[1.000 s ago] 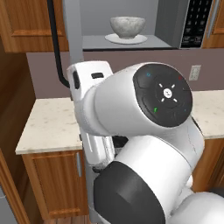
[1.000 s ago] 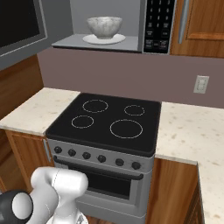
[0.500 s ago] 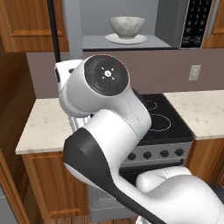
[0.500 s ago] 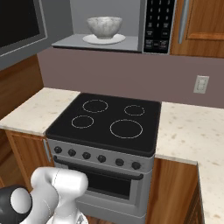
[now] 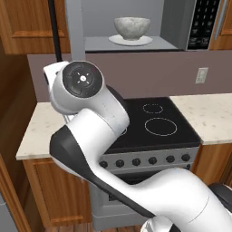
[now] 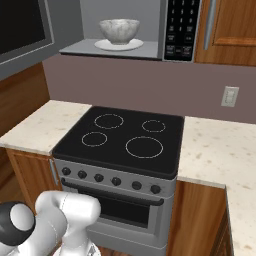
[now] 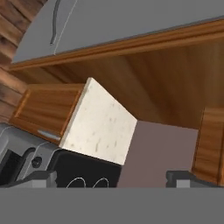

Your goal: Pick the broccoli from the sink and place it in the bowl. Then pick the bowl and place it in the microwave. Then close the microwave door and press the start button.

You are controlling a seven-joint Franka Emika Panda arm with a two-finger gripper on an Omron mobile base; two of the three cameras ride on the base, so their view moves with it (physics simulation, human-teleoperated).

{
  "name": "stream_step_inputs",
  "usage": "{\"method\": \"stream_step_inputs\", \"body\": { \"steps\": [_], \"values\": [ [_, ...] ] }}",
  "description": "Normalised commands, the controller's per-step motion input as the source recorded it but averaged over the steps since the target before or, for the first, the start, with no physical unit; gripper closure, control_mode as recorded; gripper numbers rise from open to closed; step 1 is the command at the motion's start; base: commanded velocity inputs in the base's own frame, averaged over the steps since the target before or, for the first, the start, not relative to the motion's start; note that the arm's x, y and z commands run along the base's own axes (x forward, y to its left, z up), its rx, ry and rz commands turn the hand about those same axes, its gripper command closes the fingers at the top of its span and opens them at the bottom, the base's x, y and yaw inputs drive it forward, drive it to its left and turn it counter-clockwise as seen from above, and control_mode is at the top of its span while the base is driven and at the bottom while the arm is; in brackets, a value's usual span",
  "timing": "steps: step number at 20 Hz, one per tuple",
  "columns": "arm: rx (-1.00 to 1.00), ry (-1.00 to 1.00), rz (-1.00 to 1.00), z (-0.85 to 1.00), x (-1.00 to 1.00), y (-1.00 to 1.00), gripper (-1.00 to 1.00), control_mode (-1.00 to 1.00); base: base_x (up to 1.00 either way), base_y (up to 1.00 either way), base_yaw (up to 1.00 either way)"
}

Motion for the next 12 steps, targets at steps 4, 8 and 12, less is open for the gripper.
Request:
{"method": "stream_step_inputs", "body": {
  "steps": [4,8,12],
  "values": [
    [-0.01,-0.06,-0.07,0.09,0.29,-0.26,-1.0,-1.0,0.0,0.0,0.0],
    [-0.01,-0.1,-0.14,0.08,0.02,-0.48,-1.0,-1.0,0.0,0.0,0.0],
    [0.0,-0.08,-0.21,0.15,0.0,-0.83,-1.0,-1.0,0.0,0.0,0.0]
  ]
}}
